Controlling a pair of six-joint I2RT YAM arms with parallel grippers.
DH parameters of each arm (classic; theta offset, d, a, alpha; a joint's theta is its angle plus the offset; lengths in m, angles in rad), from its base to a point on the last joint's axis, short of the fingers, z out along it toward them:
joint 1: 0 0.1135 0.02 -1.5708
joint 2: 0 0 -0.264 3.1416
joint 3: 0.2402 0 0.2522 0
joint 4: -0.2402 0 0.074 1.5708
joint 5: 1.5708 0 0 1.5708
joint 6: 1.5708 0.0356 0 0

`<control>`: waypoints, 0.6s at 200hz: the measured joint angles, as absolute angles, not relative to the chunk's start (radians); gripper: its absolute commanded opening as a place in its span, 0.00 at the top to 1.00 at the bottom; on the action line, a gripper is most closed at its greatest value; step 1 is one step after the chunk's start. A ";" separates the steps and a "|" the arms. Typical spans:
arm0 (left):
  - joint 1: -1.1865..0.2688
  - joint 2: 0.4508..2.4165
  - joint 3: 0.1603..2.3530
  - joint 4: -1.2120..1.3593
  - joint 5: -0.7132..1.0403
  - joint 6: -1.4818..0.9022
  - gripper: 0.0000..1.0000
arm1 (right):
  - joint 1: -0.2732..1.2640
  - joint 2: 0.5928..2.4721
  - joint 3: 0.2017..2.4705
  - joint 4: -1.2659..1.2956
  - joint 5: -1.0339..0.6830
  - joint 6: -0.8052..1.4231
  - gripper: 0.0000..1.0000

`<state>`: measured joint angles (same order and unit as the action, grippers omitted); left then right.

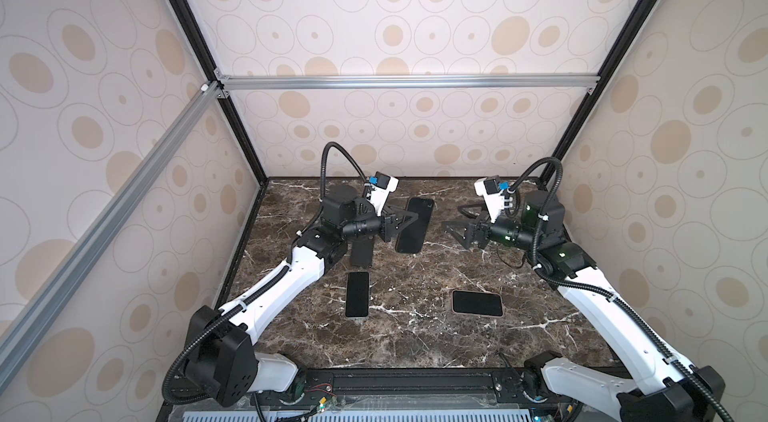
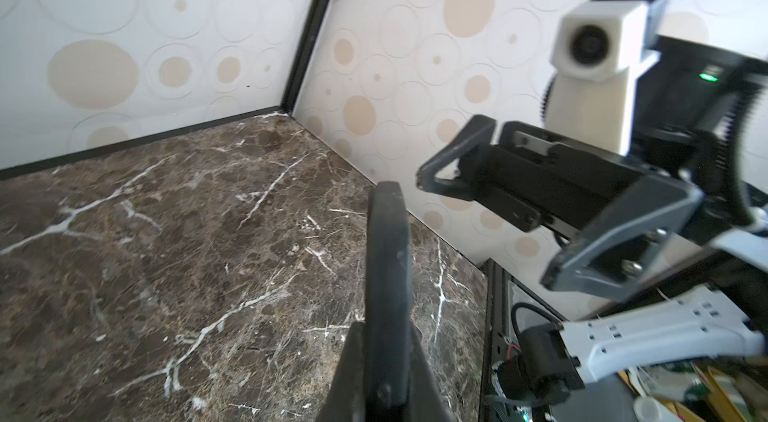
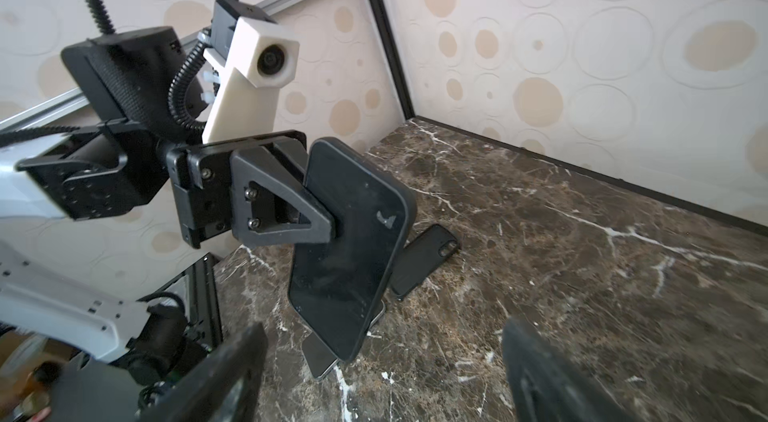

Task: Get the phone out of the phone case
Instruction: 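Hold the black phone upright with the right gripper beside the raised left gripper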

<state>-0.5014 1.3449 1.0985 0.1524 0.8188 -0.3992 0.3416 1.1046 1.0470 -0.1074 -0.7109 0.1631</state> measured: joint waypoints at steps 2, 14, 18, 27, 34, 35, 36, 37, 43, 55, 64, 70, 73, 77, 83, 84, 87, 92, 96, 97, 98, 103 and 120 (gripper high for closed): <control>-0.501 1.343 1.099 0.152 0.826 -0.397 1.00 | 0.341 1.106 1.047 -0.106 -0.720 0.168 0.16; -0.501 1.329 1.102 0.152 0.869 -0.382 1.00 | 0.341 1.113 1.047 -0.093 -0.772 0.180 0.17; -0.501 1.324 1.103 0.152 0.882 -0.377 1.00 | 0.341 1.114 1.047 -0.085 -0.785 0.188 0.17; -0.501 1.316 1.103 0.152 0.907 -0.370 1.00 | 0.341 1.114 1.047 -0.059 -0.817 0.204 0.17; -0.501 1.311 1.103 0.155 0.925 -0.368 1.00 | 0.341 1.115 1.047 -0.034 -0.842 0.221 0.17; -0.501 1.311 1.103 0.155 0.928 -0.368 1.00 | 0.341 1.115 1.047 -0.031 -0.844 0.223 0.17; -0.501 1.310 1.103 0.156 0.929 -0.368 1.00 | 0.341 1.115 1.047 -0.026 -0.849 0.227 0.17; -0.501 1.309 1.103 0.158 0.934 -0.368 1.00 | 0.341 1.116 1.047 -0.023 -0.852 0.229 0.17; -0.501 1.305 1.103 0.163 0.949 -0.368 1.00 | 0.341 1.117 1.048 -0.004 -0.874 0.243 0.17; -0.501 1.299 1.103 0.183 0.978 -0.369 1.00 | 0.341 1.129 1.054 0.032 -0.922 0.271 0.21; -0.501 1.294 1.102 0.208 1.000 -0.374 1.00 | 0.341 1.144 1.062 0.059 -0.955 0.295 0.25; -0.501 1.290 1.102 0.224 1.011 -0.379 1.00 | 0.341 1.155 1.067 0.080 -0.977 0.314 0.27; -0.501 1.288 1.102 0.231 1.016 -0.380 1.00 | 0.341 1.159 1.067 0.090 -0.986 0.321 0.28; -0.501 1.285 1.102 0.241 1.022 -0.383 1.00 | 0.341 1.165 1.068 0.103 -0.998 0.333 0.28; -0.501 1.282 1.102 0.255 1.029 -0.388 1.00 | 0.341 1.172 1.068 0.118 -1.014 0.348 0.30; -0.501 1.281 1.102 0.258 1.031 -0.389 1.00 | 0.341 1.173 1.068 0.119 -1.016 0.349 0.30; -0.501 1.279 1.102 0.263 1.032 -0.392 1.00 | 0.341 1.176 1.068 0.128 -1.024 0.355 0.30; -0.501 1.276 1.101 0.276 1.034 -0.398 1.00 | 0.343 1.180 1.068 0.138 -1.033 0.361 0.32; -0.501 1.273 1.100 0.287 1.034 -0.405 1.00 | 0.344 1.182 1.068 0.142 -1.040 0.367 0.34; -0.501 1.272 1.100 0.290 1.033 -0.407 1.00 | 0.345 1.182 1.068 0.145 -1.042 0.366 0.34; -0.501 1.272 1.099 0.293 1.033 -0.408 1.00 | 0.345 1.182 1.068 0.146 -1.042 0.366 0.35; -0.501 1.269 1.095 0.312 1.031 -0.419 1.00 | 0.347 1.183 1.068 0.152 -1.047 0.373 0.36; -0.501 1.260 1.077 0.381 1.010 -0.470 1.00 | 0.361 1.183 1.065 0.189 -1.053 0.381 0.40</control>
<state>-0.5011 1.2602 1.0775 0.3809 1.0103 -0.4702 0.3611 1.1828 1.0649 0.1890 -1.0531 0.3809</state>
